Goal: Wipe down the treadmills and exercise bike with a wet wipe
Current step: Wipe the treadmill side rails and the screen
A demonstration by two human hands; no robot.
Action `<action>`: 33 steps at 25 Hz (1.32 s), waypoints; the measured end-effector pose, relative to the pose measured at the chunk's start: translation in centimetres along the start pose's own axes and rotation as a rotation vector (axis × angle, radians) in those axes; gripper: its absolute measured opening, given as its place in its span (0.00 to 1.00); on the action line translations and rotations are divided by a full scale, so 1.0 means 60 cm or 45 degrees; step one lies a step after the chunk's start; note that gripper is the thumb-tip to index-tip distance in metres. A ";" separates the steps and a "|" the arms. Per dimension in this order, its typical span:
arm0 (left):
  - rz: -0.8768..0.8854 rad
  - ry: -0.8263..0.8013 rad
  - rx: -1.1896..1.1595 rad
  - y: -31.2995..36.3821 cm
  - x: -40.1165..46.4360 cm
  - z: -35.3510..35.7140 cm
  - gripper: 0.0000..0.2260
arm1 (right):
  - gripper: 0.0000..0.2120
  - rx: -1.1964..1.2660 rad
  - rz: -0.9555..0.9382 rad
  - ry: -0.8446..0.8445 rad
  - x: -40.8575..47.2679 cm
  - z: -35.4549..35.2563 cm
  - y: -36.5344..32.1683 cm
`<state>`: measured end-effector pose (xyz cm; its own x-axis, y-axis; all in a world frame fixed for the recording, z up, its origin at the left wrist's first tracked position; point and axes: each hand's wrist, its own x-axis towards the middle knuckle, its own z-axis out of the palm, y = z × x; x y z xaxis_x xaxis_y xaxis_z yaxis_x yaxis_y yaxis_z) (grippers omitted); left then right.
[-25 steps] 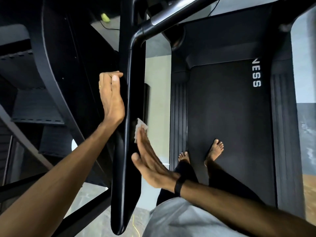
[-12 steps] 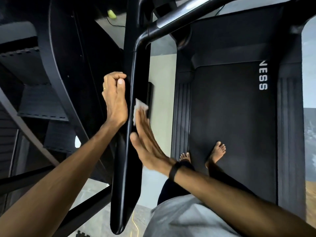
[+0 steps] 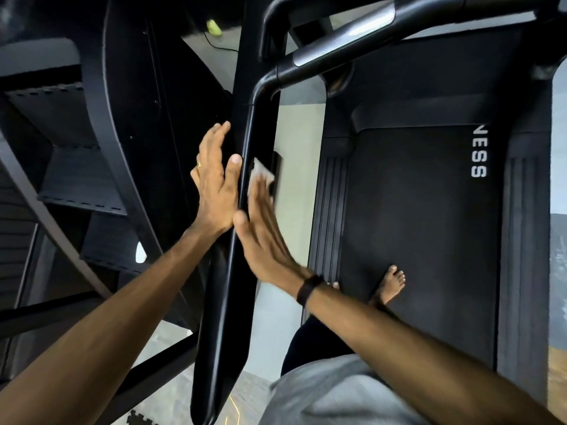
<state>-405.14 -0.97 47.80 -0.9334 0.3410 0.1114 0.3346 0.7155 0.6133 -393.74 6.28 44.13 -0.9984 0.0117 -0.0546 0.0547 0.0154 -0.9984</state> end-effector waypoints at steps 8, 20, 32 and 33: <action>-0.090 0.007 0.067 0.015 -0.005 -0.001 0.29 | 0.34 0.385 0.460 0.045 0.184 -0.118 0.017; -0.251 0.197 -0.045 0.011 -0.013 0.005 0.27 | 0.29 -0.072 -0.088 -0.083 0.078 -0.081 -0.026; -0.560 0.512 -0.378 0.016 -0.022 -0.010 0.25 | 0.32 -1.800 -0.672 -0.413 0.222 -0.173 -0.091; -0.604 0.575 -0.462 0.014 -0.025 -0.014 0.24 | 0.33 -1.810 -0.677 -0.490 0.210 -0.170 -0.099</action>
<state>-403.58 -1.42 48.80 -0.9555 -0.2932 0.0332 -0.1076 0.4509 0.8860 -406.52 16.55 49.55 -0.8362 -0.5448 0.0636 -0.5484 0.8321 -0.0826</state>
